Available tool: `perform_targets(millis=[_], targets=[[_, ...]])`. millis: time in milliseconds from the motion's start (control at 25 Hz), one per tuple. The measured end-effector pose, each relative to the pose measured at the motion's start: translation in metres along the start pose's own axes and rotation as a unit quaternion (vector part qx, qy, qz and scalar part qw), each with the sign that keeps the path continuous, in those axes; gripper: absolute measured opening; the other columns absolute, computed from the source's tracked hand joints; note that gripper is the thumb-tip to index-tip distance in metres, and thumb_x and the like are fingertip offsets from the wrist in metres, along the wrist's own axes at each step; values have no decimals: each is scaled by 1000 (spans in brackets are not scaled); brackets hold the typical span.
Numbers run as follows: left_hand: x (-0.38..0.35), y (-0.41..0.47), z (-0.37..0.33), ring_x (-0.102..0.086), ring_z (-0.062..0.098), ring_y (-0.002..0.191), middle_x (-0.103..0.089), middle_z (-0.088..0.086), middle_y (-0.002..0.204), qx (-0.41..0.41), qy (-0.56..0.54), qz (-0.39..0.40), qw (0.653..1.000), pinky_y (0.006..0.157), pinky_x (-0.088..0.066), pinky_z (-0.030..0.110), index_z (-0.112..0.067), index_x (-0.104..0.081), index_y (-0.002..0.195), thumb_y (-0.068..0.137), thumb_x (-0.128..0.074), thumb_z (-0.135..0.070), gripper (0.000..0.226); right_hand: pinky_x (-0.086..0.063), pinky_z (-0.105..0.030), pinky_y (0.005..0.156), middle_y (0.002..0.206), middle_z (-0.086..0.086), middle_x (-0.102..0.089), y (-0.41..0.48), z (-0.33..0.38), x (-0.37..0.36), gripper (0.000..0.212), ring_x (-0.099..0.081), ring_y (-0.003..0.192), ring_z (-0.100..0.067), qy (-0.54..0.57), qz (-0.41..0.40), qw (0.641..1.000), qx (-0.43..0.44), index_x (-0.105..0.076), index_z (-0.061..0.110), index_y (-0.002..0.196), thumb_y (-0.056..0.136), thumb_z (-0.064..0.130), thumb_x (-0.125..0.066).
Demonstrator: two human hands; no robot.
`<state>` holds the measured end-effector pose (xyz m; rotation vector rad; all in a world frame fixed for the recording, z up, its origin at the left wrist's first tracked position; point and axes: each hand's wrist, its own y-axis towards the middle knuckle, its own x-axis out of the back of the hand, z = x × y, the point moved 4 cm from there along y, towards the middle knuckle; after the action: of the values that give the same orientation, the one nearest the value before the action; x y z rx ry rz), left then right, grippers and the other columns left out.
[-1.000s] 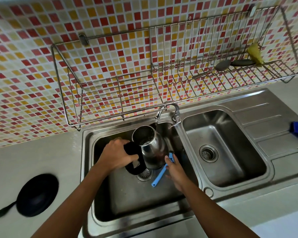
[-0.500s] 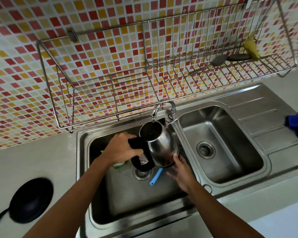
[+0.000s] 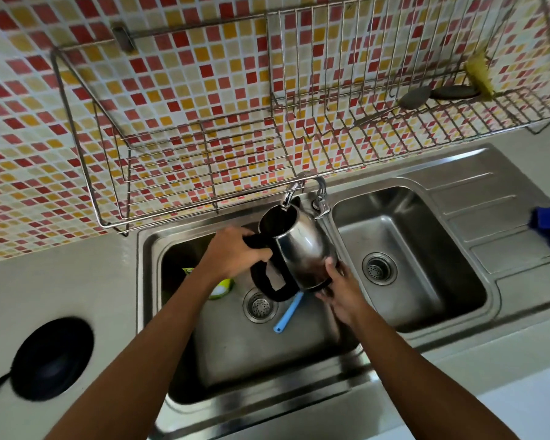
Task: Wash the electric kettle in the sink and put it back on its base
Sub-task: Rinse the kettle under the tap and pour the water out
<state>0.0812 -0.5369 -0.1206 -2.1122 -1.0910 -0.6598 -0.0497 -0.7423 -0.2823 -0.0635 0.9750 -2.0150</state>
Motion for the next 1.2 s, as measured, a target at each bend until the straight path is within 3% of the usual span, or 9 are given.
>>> perform_targets(millis=[120, 280, 440, 560, 680, 880, 1000, 1120, 1200], targets=[[20, 3, 9, -64, 13, 60, -67, -4, 59, 30, 8, -38, 999, 57, -50, 35, -23, -69, 58, 54, -73, -42, 20, -55, -55, 89, 129, -6, -63, 4, -10, -21, 75, -61, 116, -30, -28, 10, 1000, -9, -52, 27, 130, 69, 64, -74], [12, -8, 10, -66, 19, 63, -68, 2, 61, 9, 41, 16, 999, 55, -50, 38, -17, -72, 63, 48, -68, -49, 36, -59, -40, 74, 127, -11, -65, -3, -37, -5, 63, -65, 113, -33, 22, 14, 999, -30, -52, 19, 134, 81, 48, -70], [14, 6, 16, -67, 20, 68, -70, 0, 63, 36, -7, -17, 999, 60, -50, 35, -19, -74, 63, 52, -71, -43, 26, -56, -56, 84, 134, -12, -58, 4, -16, -23, 86, -61, 116, -33, 6, -10, 1000, 4, -45, 23, 140, 69, 58, -79], [9, 3, 22, -63, 14, 60, -68, -1, 60, 43, -13, 9, 999, 58, -45, 31, -21, -74, 63, 59, -76, -36, 16, -59, -51, 80, 127, -11, -63, -11, -20, -12, 65, -66, 109, -29, 11, -40, 999, 7, -47, 18, 135, 82, 47, -70], [-5, 0, 10, -64, 14, 62, -68, -3, 60, 33, -1, 22, 999, 56, -45, 29, -20, -73, 64, 58, -74, -43, 24, -60, -40, 68, 124, -10, -65, -9, -12, 2, 47, -66, 107, -26, 11, -40, 999, 21, -49, 15, 130, 92, 39, -62], [21, 3, 7, -66, 11, 61, -69, -4, 61, 45, 42, 6, 998, 54, -47, 28, -21, -74, 64, 52, -74, -45, 27, -59, -45, 80, 125, -11, -66, -19, -43, -28, 48, -66, 110, -29, 22, -17, 999, -19, -52, 16, 132, 94, 43, -58], [10, 1, -4, -67, 18, 63, -69, 1, 62, 27, 64, 36, 997, 54, -48, 34, -15, -73, 64, 52, -77, -45, 32, -59, -44, 78, 127, -11, -65, -19, -44, -15, 51, -65, 113, -29, 51, -21, 998, -20, -52, 14, 133, 92, 43, -61], [11, 5, -9, -65, 17, 64, -68, -1, 64, 30, 51, 9, 998, 53, -45, 28, -16, -71, 65, 57, -78, -43, 29, -59, -42, 76, 132, -10, -62, -6, -33, -23, 64, -63, 116, -28, 42, -39, 998, -3, -46, 18, 140, 87, 50, -63], [16, 7, -7, -63, 16, 60, -68, 0, 64, 29, 56, -2, 998, 52, -43, 27, -15, -71, 65, 56, -78, -43, 30, -59, -42, 75, 130, -11, -63, -9, -45, -25, 58, -63, 116, -30, 38, -30, 999, -15, -50, 18, 137, 90, 50, -61]])
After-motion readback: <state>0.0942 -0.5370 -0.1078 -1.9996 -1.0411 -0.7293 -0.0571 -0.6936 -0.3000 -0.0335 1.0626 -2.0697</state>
